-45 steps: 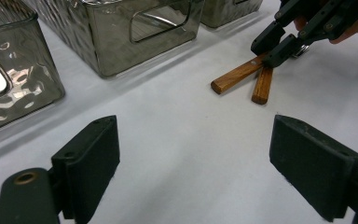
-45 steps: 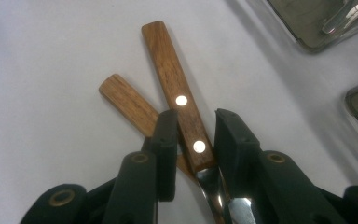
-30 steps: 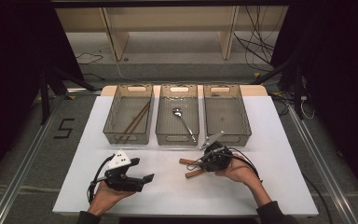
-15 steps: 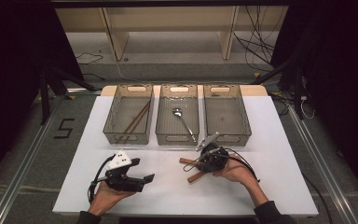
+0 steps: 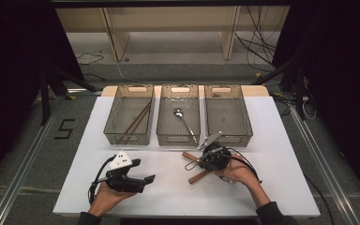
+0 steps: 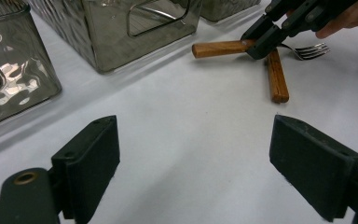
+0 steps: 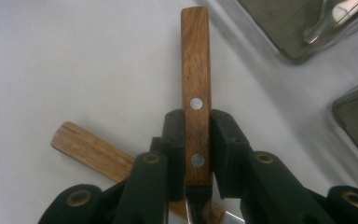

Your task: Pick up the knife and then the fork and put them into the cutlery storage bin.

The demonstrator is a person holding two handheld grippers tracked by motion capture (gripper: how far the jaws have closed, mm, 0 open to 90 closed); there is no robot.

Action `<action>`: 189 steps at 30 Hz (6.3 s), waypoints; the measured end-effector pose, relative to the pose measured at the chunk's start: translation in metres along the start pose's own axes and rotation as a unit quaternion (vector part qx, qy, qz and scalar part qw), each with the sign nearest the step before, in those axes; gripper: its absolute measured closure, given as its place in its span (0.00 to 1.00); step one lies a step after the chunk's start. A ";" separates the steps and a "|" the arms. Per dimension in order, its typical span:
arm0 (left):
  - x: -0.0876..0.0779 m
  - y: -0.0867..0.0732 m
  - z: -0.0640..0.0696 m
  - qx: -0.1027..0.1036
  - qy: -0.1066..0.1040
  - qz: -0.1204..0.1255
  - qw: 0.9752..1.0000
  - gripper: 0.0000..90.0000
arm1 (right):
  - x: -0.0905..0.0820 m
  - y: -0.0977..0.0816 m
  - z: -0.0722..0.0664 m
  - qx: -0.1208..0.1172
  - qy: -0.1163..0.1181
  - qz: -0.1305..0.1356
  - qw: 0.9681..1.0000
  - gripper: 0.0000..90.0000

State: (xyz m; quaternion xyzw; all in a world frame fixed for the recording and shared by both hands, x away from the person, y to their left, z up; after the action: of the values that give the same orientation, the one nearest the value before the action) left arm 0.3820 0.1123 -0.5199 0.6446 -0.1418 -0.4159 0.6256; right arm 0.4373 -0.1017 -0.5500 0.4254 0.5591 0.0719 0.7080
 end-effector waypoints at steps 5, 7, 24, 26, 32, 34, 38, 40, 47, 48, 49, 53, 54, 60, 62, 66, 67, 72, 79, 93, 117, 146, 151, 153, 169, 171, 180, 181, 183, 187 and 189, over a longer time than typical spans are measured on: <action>-0.001 0.001 -0.002 -0.003 0.003 0.006 1.000 0.17 | -0.010 0.007 -0.002 0.009 -0.001 0.014 1.000 0.86; -0.002 0.001 -0.003 -0.003 0.004 0.006 1.000 0.17 | -0.015 0.011 -0.003 0.011 0.001 0.028 1.000 0.86; -0.007 0.005 -0.009 -0.007 0.016 0.028 0.999 0.17 | -0.071 0.056 0.016 0.050 -0.016 0.125 0.991 0.86; -0.009 0.005 -0.010 -0.009 0.017 0.032 0.999 0.17 | -0.075 0.060 0.024 0.059 -0.016 0.133 0.989 0.86; -0.014 0.009 -0.012 -0.018 0.014 0.050 0.998 0.17 | -0.092 0.073 0.050 0.092 -0.038 0.151 0.983 0.86; -0.014 0.009 -0.012 -0.022 0.013 0.054 0.998 0.17 | -0.096 0.077 0.061 0.103 -0.049 0.156 0.981 0.86; -0.014 0.009 -0.012 -0.020 0.012 0.054 0.998 0.17 | -0.102 0.085 0.084 0.123 -0.069 0.159 0.977 0.86; -0.014 0.008 -0.011 -0.020 0.013 0.054 0.998 0.17 | -0.103 0.089 0.095 0.133 -0.078 0.158 0.975 0.86; -0.014 0.006 -0.012 -0.022 0.013 0.052 0.998 0.17 | -0.099 0.096 0.127 0.165 -0.110 0.157 0.968 0.86; -0.014 0.006 -0.012 -0.020 0.013 0.051 0.998 0.17 | -0.097 0.097 0.131 0.168 -0.115 0.156 0.967 0.86; -0.014 0.005 -0.012 -0.019 0.014 0.050 0.998 0.17 | -0.096 0.097 0.134 0.171 -0.118 0.155 0.966 0.86; -0.014 0.005 -0.013 -0.024 0.013 0.052 0.998 0.17 | -0.091 0.100 0.148 0.190 -0.123 0.152 0.962 0.86; -0.013 0.005 -0.013 -0.025 0.013 0.052 0.998 0.17 | -0.090 0.100 0.151 0.194 -0.126 0.150 0.961 0.85; -0.013 0.004 -0.011 -0.021 0.010 0.049 0.999 0.17 | -0.083 0.102 0.167 0.215 -0.142 0.148 0.955 0.85; -0.013 0.004 -0.011 -0.021 0.010 0.050 0.998 0.17 | -0.080 0.102 0.171 0.223 -0.147 0.149 0.952 0.86; -0.013 0.005 -0.011 -0.020 0.011 0.051 0.998 0.17 | -0.073 0.100 0.176 0.230 -0.159 0.144 0.949 0.85; -0.013 0.005 -0.011 -0.020 0.011 0.051 0.998 0.17 | -0.070 0.100 0.177 0.232 -0.161 0.143 0.949 0.85; -0.013 0.005 -0.011 -0.019 0.010 0.051 0.998 0.17 | -0.061 0.098 0.181 0.238 -0.171 0.140 0.946 0.85; -0.013 0.005 -0.011 -0.021 0.009 0.052 0.998 0.17 | -0.051 0.094 0.186 0.254 -0.178 0.133 0.941 0.85; -0.013 0.006 -0.010 -0.020 0.008 0.052 0.998 0.17 | -0.036 0.090 0.189 0.260 -0.188 0.118 0.940 0.85; -0.011 0.004 -0.009 -0.021 0.006 0.047 0.999 0.17 | -0.043 0.092 0.177 0.246 -0.170 0.123 0.946 0.58; 0.014 0.009 0.025 -0.005 -0.021 0.014 1.000 0.17 | -0.111 0.056 0.059 0.125 -0.100 0.215 0.963 0.37; 0.026 0.013 0.038 0.007 -0.030 0.004 1.000 0.17 | -0.108 0.043 0.046 0.126 -0.098 0.226 0.961 0.37; 0.031 0.014 0.042 0.009 -0.035 -0.003 0.999 0.17 | -0.108 0.038 0.042 0.124 -0.100 0.229 0.960 0.37; 0.064 0.011 0.063 0.030 -0.048 -0.061 0.997 0.18 | -0.107 0.011 0.030 0.131 -0.099 0.238 0.957 0.34; 0.068 0.011 0.065 0.032 -0.050 -0.066 0.996 0.18 | -0.107 0.009 0.028 0.134 -0.098 0.238 0.957 0.34; 0.080 0.009 0.072 0.034 -0.058 -0.079 0.995 0.21 | -0.103 0.004 0.023 0.137 -0.094 0.238 0.957 0.34; 0.081 0.009 0.073 0.036 -0.059 -0.081 0.994 0.21 | -0.103 0.003 0.023 0.137 -0.095 0.238 0.957 0.34; 0.083 0.009 0.075 0.038 -0.064 -0.080 0.994 0.23 | -0.104 0.002 0.023 0.139 -0.095 0.239 0.956 0.34; 0.088 0.007 0.081 0.052 -0.078 -0.087 0.992 0.29 | -0.104 -0.001 0.023 0.140 -0.096 0.238 0.956 0.34; 0.091 0.007 0.085 0.053 -0.083 -0.085 0.992 0.32 | -0.104 -0.003 0.023 0.142 -0.096 0.237 0.956 0.34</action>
State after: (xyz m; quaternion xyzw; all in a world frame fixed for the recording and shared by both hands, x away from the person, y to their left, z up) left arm 0.3796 -0.0119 -0.5350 0.6497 -0.1591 -0.5117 0.5391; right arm 0.4179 -0.1752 -0.4757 0.6466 0.3763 0.1163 0.6533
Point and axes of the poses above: each handheld gripper's, and its own axes: x roughly forward along the jaws, y roughly out of its top, z roughly to its right, the point moved 10 cm from there along x, roughly forward along the jaws, and after that the axes turned 11 degrees about z, right-handed, at the moved point
